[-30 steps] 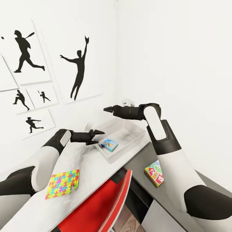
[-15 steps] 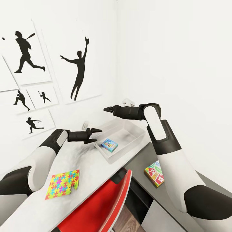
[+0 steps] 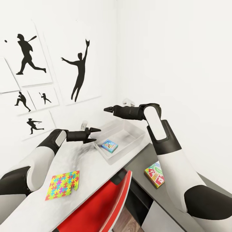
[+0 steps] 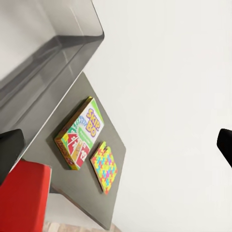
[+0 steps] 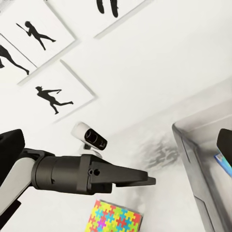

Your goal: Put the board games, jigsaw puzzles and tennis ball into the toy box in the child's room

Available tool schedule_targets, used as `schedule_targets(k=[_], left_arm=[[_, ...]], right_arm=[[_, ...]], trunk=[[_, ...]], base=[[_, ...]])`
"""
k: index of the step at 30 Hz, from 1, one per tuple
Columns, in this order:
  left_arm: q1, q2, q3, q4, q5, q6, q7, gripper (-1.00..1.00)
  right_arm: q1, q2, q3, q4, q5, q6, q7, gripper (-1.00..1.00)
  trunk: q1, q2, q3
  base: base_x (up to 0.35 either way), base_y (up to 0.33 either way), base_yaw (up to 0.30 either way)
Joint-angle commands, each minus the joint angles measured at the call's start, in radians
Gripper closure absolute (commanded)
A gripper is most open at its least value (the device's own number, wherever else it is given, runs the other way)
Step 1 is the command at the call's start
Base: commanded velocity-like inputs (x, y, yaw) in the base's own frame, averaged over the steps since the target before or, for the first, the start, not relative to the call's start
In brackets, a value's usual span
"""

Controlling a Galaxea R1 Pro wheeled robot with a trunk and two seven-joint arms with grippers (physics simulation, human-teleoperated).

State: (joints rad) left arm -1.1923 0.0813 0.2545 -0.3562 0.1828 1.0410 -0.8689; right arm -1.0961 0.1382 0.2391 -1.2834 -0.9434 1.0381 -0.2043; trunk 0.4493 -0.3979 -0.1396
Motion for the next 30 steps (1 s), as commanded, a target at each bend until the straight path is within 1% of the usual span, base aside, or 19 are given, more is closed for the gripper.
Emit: schedule_targets(k=[1, 11, 17, 22, 25, 30], left_arm=[[-0.001, 0.000, 0.004, 0.001, -0.005, 0.003, -0.006, -1.00], [-0.001, 0.007, 0.004, 0.001, -0.005, 0.005, -0.013, -1.00], [-0.001, 0.010, 0.003, 0.001, -0.005, 0.005, -0.013, -1.00], [0.000, 0.011, 0.003, 0.001, -0.006, 0.005, -0.013, -1.00], [0.000, 0.011, 0.002, 0.001, -0.006, 0.005, -0.013, -1.00], [0.000, 0.013, 0.002, 0.001, -0.006, 0.005, -0.013, -1.00]], right_arm=[[-0.001, 0.000, 0.000, -0.001, -0.010, 0.002, -0.010, -1.00], [-0.001, -0.001, -0.001, -0.001, -0.011, 0.005, -0.010, -1.00], [-0.001, -0.003, -0.002, -0.001, -0.011, 0.005, -0.010, -1.00], [-0.001, -0.005, -0.003, -0.002, -0.011, 0.005, -0.010, -1.00], [-0.001, -0.005, -0.003, -0.002, -0.011, 0.005, -0.010, -1.00], [-0.001, -0.005, -0.003, -0.001, -0.011, 0.005, -0.009, -1.00]], trunk=[[0.001, -0.002, -0.001], [0.001, -0.002, 0.015], [0.001, -0.002, 0.020], [0.001, -0.002, 0.021], [0.001, -0.002, 0.021], [0.001, -0.002, 0.022]], base=[[0.000, 0.000, 0.000], [-0.007, 0.000, 0.000], [-0.171, 0.000, 0.000], [-0.066, 0.000, -0.005], [-0.022, 0.000, -0.099], [-0.007, 0.000, -0.220]])
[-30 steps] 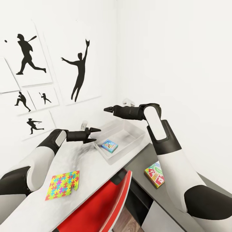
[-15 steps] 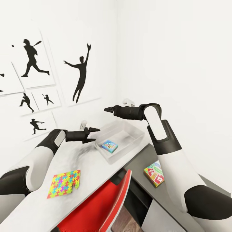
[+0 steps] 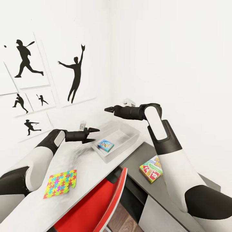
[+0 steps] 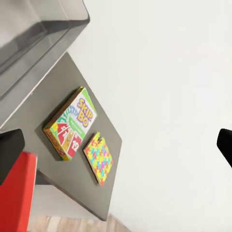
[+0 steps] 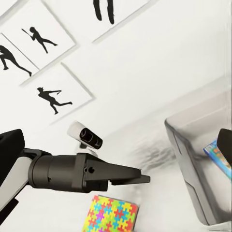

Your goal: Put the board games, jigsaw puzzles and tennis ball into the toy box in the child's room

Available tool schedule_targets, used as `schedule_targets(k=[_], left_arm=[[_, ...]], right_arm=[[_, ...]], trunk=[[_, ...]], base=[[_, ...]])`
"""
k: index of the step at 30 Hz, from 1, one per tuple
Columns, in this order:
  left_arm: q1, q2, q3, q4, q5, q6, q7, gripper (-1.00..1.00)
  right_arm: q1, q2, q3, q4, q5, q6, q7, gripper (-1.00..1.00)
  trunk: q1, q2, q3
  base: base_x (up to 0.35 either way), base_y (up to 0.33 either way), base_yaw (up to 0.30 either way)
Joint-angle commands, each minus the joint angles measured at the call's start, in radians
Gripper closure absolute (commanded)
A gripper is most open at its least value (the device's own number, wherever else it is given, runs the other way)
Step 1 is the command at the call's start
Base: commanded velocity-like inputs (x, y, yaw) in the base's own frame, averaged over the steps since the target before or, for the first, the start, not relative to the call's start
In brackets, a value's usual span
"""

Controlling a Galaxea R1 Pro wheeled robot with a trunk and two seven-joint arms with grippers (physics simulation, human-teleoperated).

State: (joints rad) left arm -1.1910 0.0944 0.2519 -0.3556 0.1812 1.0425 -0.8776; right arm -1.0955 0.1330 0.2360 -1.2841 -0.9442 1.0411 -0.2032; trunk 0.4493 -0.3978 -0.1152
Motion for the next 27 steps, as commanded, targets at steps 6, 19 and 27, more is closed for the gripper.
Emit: schedule_targets(k=[6, 19, 27], left_arm=[[-0.001, 0.004, 0.004, 0.000, -0.005, 0.004, -0.004, -1.00], [0.000, 0.005, 0.004, 0.000, -0.005, 0.004, -0.004, -1.00], [0.001, 0.005, 0.004, 0.000, -0.005, 0.004, -0.004, -1.00]], right_arm=[[-0.001, 0.000, 0.000, 0.000, -0.010, 0.001, -0.010, -1.00], [-0.001, 0.004, 0.002, 0.004, -0.004, -0.004, -0.013, -1.00], [-0.001, 0.004, 0.000, 0.006, -0.006, -0.004, -0.013, -1.00]], trunk=[[0.001, -0.002, 0.000], [0.001, -0.002, 0.001], [0.001, -0.002, 0.001]], base=[[-0.002, 0.000, -0.263], [-0.009, 0.000, -0.058], [-0.157, 0.028, -0.001]])
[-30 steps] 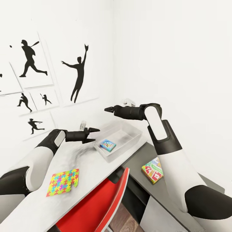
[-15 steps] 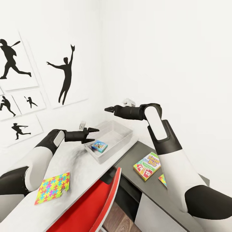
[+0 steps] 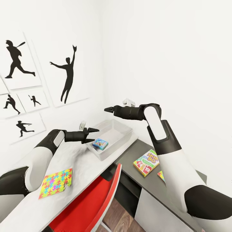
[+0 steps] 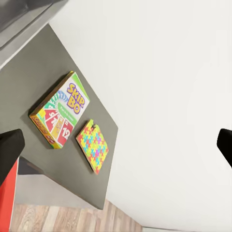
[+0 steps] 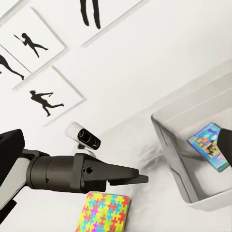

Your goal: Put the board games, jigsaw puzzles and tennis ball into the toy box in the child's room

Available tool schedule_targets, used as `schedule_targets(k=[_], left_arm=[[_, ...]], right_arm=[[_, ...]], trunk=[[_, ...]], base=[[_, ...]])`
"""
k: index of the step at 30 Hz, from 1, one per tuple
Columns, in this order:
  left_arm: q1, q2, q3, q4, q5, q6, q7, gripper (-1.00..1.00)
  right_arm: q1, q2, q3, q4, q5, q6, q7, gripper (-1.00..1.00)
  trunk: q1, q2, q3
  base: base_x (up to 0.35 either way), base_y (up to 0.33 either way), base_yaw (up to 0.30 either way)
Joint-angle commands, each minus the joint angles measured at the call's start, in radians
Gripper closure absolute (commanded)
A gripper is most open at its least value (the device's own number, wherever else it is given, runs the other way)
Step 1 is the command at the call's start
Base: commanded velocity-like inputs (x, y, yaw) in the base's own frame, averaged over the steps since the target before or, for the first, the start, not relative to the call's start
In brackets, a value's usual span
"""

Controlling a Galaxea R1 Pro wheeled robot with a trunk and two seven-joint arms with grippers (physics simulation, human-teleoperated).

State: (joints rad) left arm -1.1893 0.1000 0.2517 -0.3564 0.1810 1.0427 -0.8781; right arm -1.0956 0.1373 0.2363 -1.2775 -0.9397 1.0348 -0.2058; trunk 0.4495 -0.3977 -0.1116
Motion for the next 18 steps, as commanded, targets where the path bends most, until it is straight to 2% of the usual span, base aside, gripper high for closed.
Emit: schedule_targets(k=[1, 13, 18], left_arm=[[-0.001, 0.000, 0.005, 0.001, -0.005, 0.003, -0.004, -1.00], [-0.001, 0.000, 0.004, 0.000, -0.005, 0.003, -0.004, -1.00], [-0.001, 0.000, 0.004, 0.000, -0.005, 0.003, -0.004, -1.00]], right_arm=[[-0.001, 0.000, 0.000, 0.000, -0.010, 0.002, -0.010, -1.00], [-0.001, 0.003, 0.001, 0.003, -0.013, 0.002, -0.010, -1.00], [-0.001, 0.004, 0.001, 0.009, -0.013, 0.002, -0.010, -1.00]], trunk=[[0.001, -0.002, -0.002], [0.001, -0.002, -0.002], [0.001, -0.002, -0.002]], base=[[-0.048, 0.009, 0.000], [-0.005, 0.001, -0.002], [-0.052, 0.010, -0.122]])
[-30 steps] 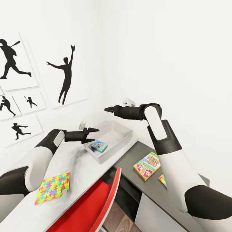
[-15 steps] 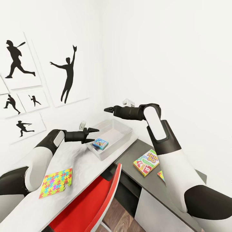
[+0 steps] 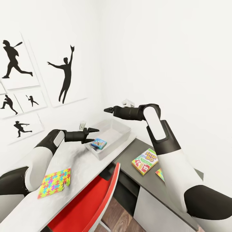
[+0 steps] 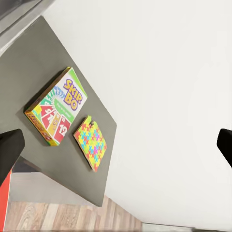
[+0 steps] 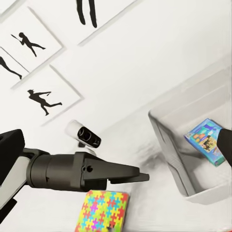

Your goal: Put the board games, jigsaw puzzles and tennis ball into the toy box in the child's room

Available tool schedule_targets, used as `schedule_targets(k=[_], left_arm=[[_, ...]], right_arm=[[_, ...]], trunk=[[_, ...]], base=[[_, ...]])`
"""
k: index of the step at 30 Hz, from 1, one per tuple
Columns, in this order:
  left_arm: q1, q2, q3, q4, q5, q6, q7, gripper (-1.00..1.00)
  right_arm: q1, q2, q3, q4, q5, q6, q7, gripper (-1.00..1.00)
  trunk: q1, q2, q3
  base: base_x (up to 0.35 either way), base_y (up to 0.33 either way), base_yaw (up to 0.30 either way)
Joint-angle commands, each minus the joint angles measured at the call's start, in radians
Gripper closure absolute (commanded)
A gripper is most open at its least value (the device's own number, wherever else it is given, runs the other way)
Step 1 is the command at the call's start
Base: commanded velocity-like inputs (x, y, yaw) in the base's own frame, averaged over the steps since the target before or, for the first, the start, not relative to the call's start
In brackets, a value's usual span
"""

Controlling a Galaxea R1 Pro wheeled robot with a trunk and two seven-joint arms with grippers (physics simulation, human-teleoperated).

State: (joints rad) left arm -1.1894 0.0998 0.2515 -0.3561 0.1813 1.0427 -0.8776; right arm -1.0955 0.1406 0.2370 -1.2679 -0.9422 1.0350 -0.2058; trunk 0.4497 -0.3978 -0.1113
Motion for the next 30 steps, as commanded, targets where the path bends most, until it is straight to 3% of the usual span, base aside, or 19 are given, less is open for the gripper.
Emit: schedule_targets(k=[1, 9, 30], left_arm=[[-0.001, 0.000, 0.005, 0.000, -0.005, 0.004, -0.004, -1.00], [-0.001, 0.000, 0.004, 0.000, -0.005, 0.004, -0.004, -1.00], [0.000, 0.003, 0.003, 0.000, -0.005, 0.004, -0.004, -1.00]], right_arm=[[-0.001, 0.000, 0.000, 0.003, -0.010, 0.002, -0.010, -1.00], [-0.001, 0.001, -0.001, 0.019, -0.010, 0.002, -0.010, -1.00], [-0.001, 0.000, -0.019, 0.021, -0.010, 0.002, -0.010, -1.00]], trunk=[[0.000, -0.002, -0.002], [0.000, -0.002, 0.001], [0.000, -0.002, 0.015]], base=[[-0.168, 0.048, -0.210], [-0.153, 0.047, -0.257], [-0.008, 0.002, -0.276]])
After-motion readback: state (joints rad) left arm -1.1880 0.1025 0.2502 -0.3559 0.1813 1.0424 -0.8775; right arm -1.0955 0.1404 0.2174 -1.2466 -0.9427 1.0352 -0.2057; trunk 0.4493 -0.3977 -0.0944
